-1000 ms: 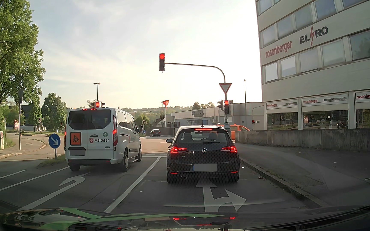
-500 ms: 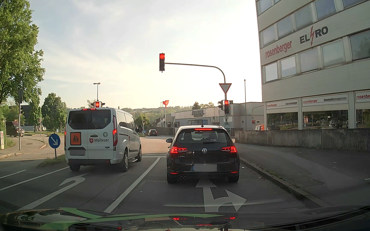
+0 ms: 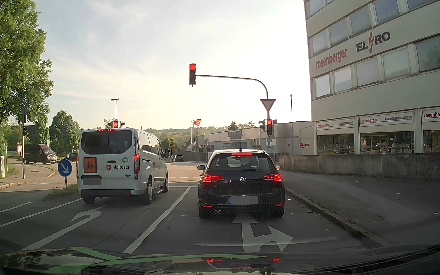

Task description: Follow the waypoints while adhering to traffic rules and regulations

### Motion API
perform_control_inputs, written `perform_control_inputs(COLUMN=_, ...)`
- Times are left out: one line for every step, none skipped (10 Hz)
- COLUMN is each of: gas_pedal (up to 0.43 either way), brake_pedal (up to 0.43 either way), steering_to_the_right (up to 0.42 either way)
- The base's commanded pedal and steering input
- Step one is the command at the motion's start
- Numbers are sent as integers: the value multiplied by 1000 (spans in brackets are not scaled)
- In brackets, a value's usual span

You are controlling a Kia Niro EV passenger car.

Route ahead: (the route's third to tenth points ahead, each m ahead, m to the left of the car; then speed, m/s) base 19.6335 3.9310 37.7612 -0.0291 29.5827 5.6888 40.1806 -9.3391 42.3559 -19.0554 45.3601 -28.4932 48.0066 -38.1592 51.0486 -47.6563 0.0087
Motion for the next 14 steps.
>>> perform_control_inputs(gas_pedal=0, brake_pedal=591, steering_to_the_right=-21)
perform_control_inputs(gas_pedal=0, brake_pedal=591, steering_to_the_right=-21)
perform_control_inputs(gas_pedal=0, brake_pedal=591, steering_to_the_right=-21)
perform_control_inputs(gas_pedal=0, brake_pedal=585, steering_to_the_right=-21)
perform_control_inputs(gas_pedal=0, brake_pedal=585, steering_to_the_right=-21)
perform_control_inputs(gas_pedal=0, brake_pedal=585, steering_to_the_right=-21)
perform_control_inputs(gas_pedal=0, brake_pedal=579, steering_to_the_right=-21)
perform_control_inputs(gas_pedal=0, brake_pedal=579, steering_to_the_right=-21)
perform_control_inputs(gas_pedal=0, brake_pedal=573, steering_to_the_right=-21)
perform_control_inputs(gas_pedal=0, brake_pedal=573, steering_to_the_right=-21)
perform_control_inputs(gas_pedal=0, brake_pedal=567, steering_to_the_right=-21)
perform_control_inputs(gas_pedal=0, brake_pedal=561, steering_to_the_right=-21)
perform_control_inputs(gas_pedal=0, brake_pedal=561, steering_to_the_right=-21)
perform_control_inputs(gas_pedal=0, brake_pedal=555, steering_to_the_right=-21)
